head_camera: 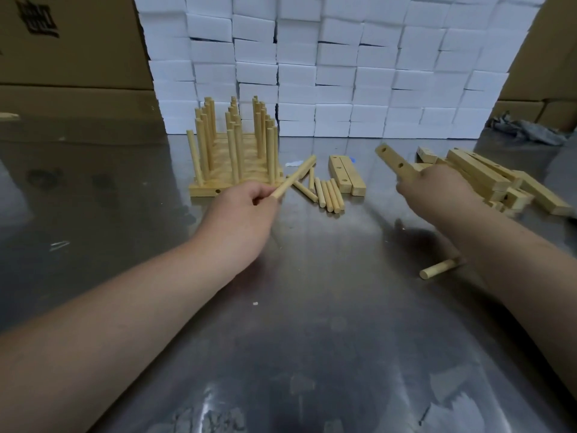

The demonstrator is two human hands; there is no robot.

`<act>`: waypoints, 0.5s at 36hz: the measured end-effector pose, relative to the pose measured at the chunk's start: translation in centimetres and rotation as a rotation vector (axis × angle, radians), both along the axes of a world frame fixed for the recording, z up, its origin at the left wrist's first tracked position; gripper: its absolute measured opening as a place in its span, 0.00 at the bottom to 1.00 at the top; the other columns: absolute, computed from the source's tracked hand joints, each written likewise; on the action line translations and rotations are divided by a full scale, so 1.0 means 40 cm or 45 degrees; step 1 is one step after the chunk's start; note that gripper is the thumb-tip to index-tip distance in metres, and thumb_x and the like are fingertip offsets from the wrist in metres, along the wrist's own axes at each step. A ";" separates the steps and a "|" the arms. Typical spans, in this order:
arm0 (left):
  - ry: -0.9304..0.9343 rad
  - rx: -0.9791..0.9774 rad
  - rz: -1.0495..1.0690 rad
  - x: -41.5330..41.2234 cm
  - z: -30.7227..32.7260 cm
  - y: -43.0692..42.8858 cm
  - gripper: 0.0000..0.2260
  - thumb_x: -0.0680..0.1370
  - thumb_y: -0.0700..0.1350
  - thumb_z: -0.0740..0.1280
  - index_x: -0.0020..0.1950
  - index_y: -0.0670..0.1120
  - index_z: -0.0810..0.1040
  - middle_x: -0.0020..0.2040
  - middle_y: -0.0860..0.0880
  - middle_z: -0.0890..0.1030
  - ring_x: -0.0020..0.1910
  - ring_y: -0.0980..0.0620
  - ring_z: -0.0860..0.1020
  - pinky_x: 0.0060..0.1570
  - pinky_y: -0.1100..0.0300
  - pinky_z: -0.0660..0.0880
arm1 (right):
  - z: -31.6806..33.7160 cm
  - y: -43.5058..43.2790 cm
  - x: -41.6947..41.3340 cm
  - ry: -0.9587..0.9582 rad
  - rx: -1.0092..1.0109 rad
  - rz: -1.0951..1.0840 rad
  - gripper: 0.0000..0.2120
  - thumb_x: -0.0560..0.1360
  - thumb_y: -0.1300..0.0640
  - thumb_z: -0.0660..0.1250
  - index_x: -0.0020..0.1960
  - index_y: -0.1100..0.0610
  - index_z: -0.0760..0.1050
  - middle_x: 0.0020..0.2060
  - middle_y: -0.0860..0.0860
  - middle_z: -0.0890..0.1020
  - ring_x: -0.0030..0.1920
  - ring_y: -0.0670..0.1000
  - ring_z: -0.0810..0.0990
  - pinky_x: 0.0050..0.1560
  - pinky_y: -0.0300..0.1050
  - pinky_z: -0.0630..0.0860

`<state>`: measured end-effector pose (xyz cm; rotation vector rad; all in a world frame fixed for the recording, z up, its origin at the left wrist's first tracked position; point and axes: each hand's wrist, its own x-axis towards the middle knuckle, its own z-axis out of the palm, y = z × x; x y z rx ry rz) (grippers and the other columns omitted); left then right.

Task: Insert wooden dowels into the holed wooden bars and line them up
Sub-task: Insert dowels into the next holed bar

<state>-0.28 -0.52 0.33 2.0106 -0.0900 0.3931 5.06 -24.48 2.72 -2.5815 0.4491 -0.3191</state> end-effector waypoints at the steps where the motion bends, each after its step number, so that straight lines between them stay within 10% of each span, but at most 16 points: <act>1: -0.019 -0.003 0.013 0.000 0.000 0.002 0.10 0.77 0.46 0.61 0.37 0.57 0.76 0.22 0.56 0.70 0.19 0.60 0.65 0.17 0.69 0.59 | 0.006 0.006 -0.006 -0.053 0.074 -0.003 0.17 0.78 0.48 0.57 0.43 0.62 0.71 0.34 0.56 0.72 0.35 0.56 0.73 0.35 0.48 0.69; 8: -0.047 0.052 0.167 0.011 0.015 0.022 0.11 0.77 0.46 0.57 0.35 0.50 0.72 0.29 0.52 0.72 0.26 0.55 0.69 0.27 0.61 0.64 | 0.026 0.085 -0.075 -0.234 0.578 0.307 0.13 0.80 0.49 0.55 0.46 0.55 0.72 0.38 0.53 0.78 0.32 0.52 0.81 0.46 0.54 0.80; 18: -0.063 -0.009 0.120 0.032 0.011 0.046 0.12 0.77 0.43 0.59 0.39 0.58 0.76 0.19 0.61 0.70 0.18 0.62 0.66 0.17 0.70 0.60 | 0.012 0.134 -0.114 -0.029 0.780 0.680 0.07 0.78 0.63 0.56 0.42 0.57 0.67 0.26 0.49 0.80 0.23 0.48 0.71 0.26 0.41 0.68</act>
